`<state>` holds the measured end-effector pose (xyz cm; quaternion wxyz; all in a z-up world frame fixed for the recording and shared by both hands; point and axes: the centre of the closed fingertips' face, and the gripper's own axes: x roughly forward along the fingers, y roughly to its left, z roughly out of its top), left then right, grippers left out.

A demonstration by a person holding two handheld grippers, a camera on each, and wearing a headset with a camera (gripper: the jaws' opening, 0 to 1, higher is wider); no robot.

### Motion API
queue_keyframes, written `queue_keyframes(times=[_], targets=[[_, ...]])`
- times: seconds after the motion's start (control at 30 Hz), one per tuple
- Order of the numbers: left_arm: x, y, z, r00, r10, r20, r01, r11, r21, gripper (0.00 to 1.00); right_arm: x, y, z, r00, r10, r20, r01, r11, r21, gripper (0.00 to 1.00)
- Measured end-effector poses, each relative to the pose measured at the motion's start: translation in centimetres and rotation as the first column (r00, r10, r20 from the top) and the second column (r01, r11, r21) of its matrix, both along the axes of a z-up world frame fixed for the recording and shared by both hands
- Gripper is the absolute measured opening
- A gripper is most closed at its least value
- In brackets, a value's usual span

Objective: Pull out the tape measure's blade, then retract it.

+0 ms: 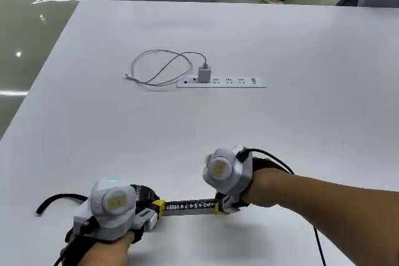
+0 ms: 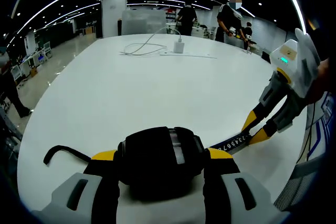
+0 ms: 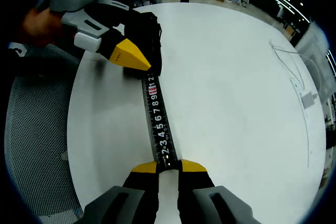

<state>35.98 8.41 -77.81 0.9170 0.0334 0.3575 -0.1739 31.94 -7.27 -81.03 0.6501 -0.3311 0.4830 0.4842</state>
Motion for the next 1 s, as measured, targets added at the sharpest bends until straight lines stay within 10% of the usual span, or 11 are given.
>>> queue_keyframes(times=[1.0], targets=[[0.1, 0.1, 0.0, 1.0, -0.001, -0.003, 0.001, 1.0, -0.003, 0.61, 0.2, 1.1, 0.1, 1.0, 0.011, 0.013, -0.011, 1.0, 0.014, 0.09]])
